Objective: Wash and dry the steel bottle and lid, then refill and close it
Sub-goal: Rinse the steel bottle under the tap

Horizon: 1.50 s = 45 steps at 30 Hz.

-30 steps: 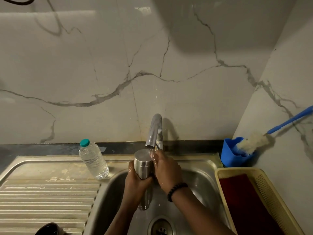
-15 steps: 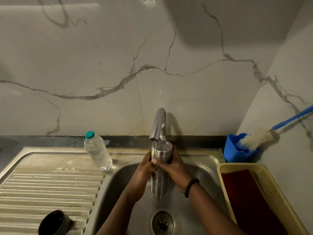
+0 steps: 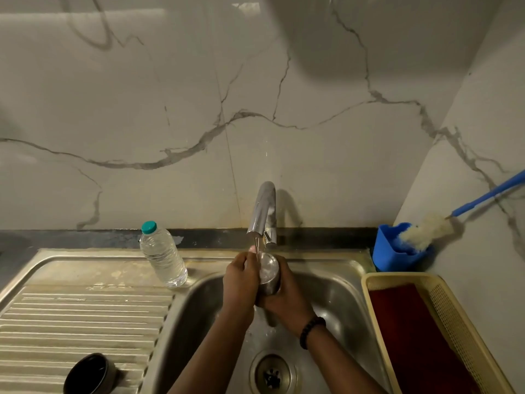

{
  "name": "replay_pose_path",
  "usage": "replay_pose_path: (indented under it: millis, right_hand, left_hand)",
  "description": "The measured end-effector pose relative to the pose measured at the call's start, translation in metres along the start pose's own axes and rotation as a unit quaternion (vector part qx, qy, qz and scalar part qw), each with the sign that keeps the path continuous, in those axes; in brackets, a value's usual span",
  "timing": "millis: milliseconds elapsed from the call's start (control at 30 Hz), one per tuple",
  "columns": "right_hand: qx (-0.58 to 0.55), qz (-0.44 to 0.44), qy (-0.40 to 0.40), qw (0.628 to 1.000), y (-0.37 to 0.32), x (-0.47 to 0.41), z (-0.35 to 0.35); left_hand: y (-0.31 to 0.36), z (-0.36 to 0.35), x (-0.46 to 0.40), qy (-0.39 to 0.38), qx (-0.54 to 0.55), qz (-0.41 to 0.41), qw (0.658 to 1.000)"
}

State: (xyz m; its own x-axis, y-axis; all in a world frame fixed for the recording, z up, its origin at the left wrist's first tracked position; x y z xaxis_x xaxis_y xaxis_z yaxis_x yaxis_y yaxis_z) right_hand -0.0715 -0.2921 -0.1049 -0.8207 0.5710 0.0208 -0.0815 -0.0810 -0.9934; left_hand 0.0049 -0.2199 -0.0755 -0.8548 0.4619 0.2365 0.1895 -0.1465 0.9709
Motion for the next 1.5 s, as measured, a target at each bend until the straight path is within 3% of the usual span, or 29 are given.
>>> replay_pose_path:
  millis: [100, 233, 300, 467, 600, 733, 833, 933, 1100, 1200, 1300, 1367, 1500]
  right_hand:
    - [0.001, 0.005, 0.003, 1.0, 0.003, -0.001, 0.002]
    - [0.039, 0.016, -0.016, 0.999, 0.005, -0.002, -0.003]
    - [0.045, 0.015, -0.008, 0.999, 0.006, -0.002, -0.004]
    - [0.054, 0.013, 0.028, 0.998, 0.01, -0.002, 0.002]
    - [0.016, 0.011, 0.036, 0.999, 0.01, -0.001, -0.001]
    - [0.001, 0.033, 0.032, 0.999, -0.002, -0.003, -0.004]
    - [0.013, 0.017, -0.021, 1.0, 0.01, -0.005, -0.004]
    - [0.048, -0.066, -0.038, 0.996, 0.047, 0.002, 0.003]
    - [-0.078, -0.145, -0.01, 0.986, 0.067, 0.013, 0.014]
    - [-0.22, -0.233, 0.073, 0.945, 0.071, 0.013, 0.02]
    - [-0.311, -0.26, 0.157, 0.901, 0.064, 0.009, 0.02]
    - [-0.284, -0.234, 0.199, 0.908, 0.056, 0.002, 0.02]
    - [-0.047, -0.11, 0.275, 0.954, 0.035, -0.009, 0.031]
  left_hand:
    - [0.002, -0.004, 0.004, -0.074, -0.091, -0.052, 0.992]
    - [0.007, 0.006, -0.002, 0.05, -0.077, -0.049, 0.995]
    - [0.008, 0.01, -0.003, 0.055, -0.057, -0.037, 0.996]
    - [0.0, -0.002, 0.01, -0.143, -0.09, -0.07, 0.983]
    - [-0.003, -0.001, 0.004, -0.1, -0.204, -0.165, 0.96]
    - [0.002, 0.002, 0.008, -0.053, -0.204, -0.217, 0.953]
    - [0.013, 0.011, 0.011, -0.017, -0.179, -0.238, 0.954]
    - [0.025, 0.029, 0.008, 0.024, -0.107, -0.216, 0.97]
    - [0.015, 0.053, 0.0, 0.098, -0.039, -0.139, 0.985]
    - [0.0, 0.062, -0.004, 0.14, 0.002, -0.086, 0.986]
    - [-0.014, 0.067, -0.002, 0.154, 0.017, -0.028, 0.988]
    - [-0.024, 0.069, 0.001, 0.179, 0.021, -0.001, 0.984]
    - [-0.059, 0.075, -0.002, 0.207, 0.008, 0.067, 0.976]
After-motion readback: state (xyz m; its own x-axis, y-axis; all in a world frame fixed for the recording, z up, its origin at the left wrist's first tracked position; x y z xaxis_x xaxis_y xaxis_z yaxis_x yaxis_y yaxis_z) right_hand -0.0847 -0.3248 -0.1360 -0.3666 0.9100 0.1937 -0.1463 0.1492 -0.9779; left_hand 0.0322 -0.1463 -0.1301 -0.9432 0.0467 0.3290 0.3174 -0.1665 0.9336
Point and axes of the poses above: each hand's wrist, its own x-axis away from the middle knuckle, its own z-axis out of the back of the hand, y = z × x, the point moved 4 cm from there along -x, towards the middle knuckle, and after that the axes turned 1 degree about -z, right-handed, at the moved point
